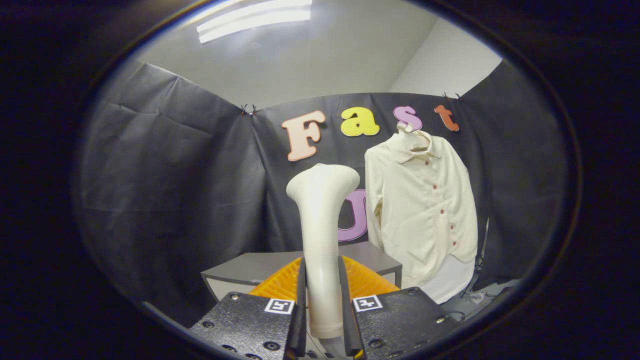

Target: Iron the clothes twice with a garment steamer, once on the left side and once on the right side.

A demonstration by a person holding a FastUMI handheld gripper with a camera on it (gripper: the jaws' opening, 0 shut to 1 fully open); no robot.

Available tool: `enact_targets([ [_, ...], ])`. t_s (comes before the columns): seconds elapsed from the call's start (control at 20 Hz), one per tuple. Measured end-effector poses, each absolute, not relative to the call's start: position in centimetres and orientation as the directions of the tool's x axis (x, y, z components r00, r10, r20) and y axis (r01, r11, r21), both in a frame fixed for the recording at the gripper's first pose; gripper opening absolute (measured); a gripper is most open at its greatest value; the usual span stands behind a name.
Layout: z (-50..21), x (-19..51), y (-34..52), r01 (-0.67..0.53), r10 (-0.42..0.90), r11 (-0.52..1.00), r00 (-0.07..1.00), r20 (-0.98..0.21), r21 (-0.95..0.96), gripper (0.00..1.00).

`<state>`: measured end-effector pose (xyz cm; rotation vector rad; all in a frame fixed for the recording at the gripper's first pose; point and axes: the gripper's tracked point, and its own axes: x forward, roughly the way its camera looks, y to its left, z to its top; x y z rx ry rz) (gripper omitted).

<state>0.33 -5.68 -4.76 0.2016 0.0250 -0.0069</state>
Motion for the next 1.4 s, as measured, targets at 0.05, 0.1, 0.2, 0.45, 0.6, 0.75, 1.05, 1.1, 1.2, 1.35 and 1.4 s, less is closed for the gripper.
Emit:
enact_targets([
  [0.05, -4.7, 0.3, -5.7, 0.011, -0.005, 0.981, 1.0, -0.029, 0.194, 0.28],
  [0.1, -4.7, 0.5, -5.7, 0.012, -0.008, 0.982, 1.0, -0.025, 0.189, 0.28],
  [0.2, -4.8, 0.6, -5.9, 0.019, -0.014, 0.983, 1.0, -0.028, 0.185, 0.28],
  [0.45, -5.3, 1.0, -6.0, 0.028, -0.021, 0.982, 0.999, -0.041, 0.185, 0.28],
  [0.6, -5.5, 1.1, -6.0, 0.031, -0.024, 0.983, 0.999, -0.045, 0.181, 0.28],
  [0.75, -5.9, 1.4, -6.2, 0.037, -0.027, 0.982, 0.998, -0.054, 0.186, 0.28],
  [1.05, -6.5, 1.6, -6.2, 0.038, -0.026, 0.98, 0.998, -0.064, 0.196, 0.29],
  [1.1, -6.5, 1.7, -6.1, 0.037, -0.024, 0.98, 0.997, -0.067, 0.193, 0.29],
  [1.2, -6.7, 1.8, -6.2, 0.04, -0.028, 0.982, 0.997, -0.068, 0.183, 0.28],
  [1.35, -6.6, 1.7, -6.4, 0.045, -0.034, 0.982, 0.997, -0.063, 0.186, 0.29],
  [1.4, -6.6, 1.8, -6.5, 0.046, -0.035, 0.981, 0.997, -0.063, 0.187, 0.29],
])
